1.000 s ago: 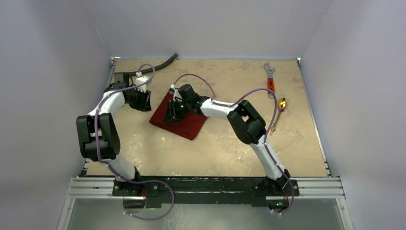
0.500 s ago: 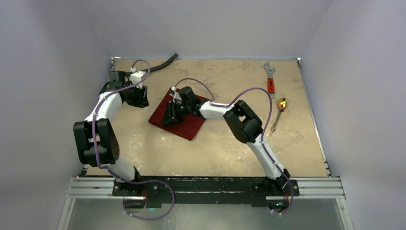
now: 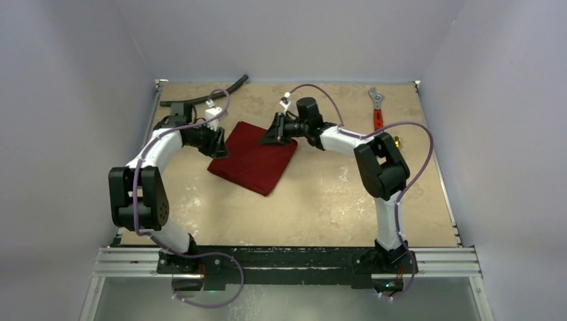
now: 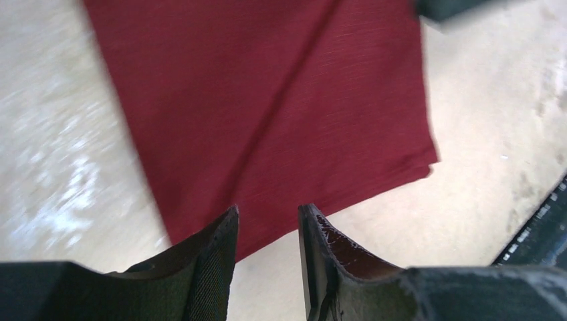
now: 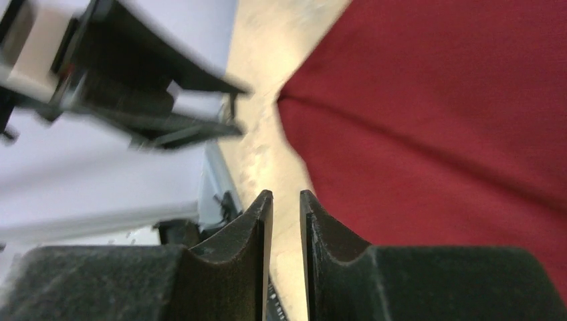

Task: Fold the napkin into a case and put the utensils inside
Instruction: Smooth out the upper triangle-folded napkin at the center of the board.

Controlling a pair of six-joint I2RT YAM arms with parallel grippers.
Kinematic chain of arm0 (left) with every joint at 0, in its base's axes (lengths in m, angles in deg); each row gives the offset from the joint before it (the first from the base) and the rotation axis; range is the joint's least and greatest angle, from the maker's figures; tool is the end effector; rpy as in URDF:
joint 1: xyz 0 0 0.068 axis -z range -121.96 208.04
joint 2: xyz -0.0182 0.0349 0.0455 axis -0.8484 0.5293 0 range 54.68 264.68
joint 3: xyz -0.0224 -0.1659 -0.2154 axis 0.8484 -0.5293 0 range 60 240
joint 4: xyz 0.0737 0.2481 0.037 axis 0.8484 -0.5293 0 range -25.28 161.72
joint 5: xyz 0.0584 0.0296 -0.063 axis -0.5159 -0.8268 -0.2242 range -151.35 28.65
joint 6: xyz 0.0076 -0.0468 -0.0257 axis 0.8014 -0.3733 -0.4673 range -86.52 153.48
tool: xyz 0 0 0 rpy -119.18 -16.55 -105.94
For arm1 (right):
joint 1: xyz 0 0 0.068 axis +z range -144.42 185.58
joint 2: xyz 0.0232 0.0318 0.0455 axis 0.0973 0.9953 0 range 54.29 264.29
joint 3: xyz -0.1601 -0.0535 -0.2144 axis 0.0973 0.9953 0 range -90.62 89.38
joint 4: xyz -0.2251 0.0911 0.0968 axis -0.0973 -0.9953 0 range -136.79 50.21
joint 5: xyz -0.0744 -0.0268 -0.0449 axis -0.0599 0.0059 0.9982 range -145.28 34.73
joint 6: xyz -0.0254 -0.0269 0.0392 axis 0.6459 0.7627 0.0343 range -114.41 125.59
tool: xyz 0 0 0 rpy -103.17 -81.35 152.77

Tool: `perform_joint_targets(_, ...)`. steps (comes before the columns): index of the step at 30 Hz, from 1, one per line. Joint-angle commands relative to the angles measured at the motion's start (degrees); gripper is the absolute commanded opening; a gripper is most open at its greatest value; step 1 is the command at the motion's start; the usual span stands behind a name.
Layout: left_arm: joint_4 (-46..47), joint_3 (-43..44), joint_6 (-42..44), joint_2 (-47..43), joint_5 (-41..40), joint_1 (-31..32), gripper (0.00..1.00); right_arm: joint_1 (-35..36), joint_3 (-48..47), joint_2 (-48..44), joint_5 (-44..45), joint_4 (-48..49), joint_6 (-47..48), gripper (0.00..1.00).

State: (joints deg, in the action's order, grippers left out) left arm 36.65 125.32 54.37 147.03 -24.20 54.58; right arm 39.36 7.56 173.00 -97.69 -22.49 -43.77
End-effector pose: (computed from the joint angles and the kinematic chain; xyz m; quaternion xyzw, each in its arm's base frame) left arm 0.3248 -0.0019 0.2289 0.2152 0.8977 -0.2540 0.2885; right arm 0.3801 0.2830 0.2124 -0.1033 0.7830 0.5777 0.2059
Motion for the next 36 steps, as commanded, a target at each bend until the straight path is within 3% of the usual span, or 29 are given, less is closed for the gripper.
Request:
perform_joint_targets(1, -1.9, 1.7, 3.2, 2.1, 6.7, 6.9, 0.36, -3.1, 1.1, 3.7, 1.6, -4.2, 5.9, 0.23)
perform_joint_targets(11, -0.8, 0.9, 8.3, 11.8, -1.9, 7.6, 0.29, -4.0, -0.3, 10.6, 7.6, -5.2, 7.1, 0.18)
perform_joint_targets(18, -0.4, -0.3, 10.1, 10.0, -4.8, 6.7, 0.27, -5.1, 2.1, 11.5, 8.9, -4.4, 7.4, 0.17)
perform_joint_targets(30, -3.3, -3.1, 17.0, 6.1, -10.6, -2.3, 0.26, -6.2, 2.0, 11.5, 9.8, -4.5, 8.3, 0.17)
perform_joint_targets(36, -2.3, -4.0, 17.0, 6.0, -11.4, -3.4, 0.26, -6.2, 1.8, 11.3, 9.7, -4.6, 8.4, 0.17)
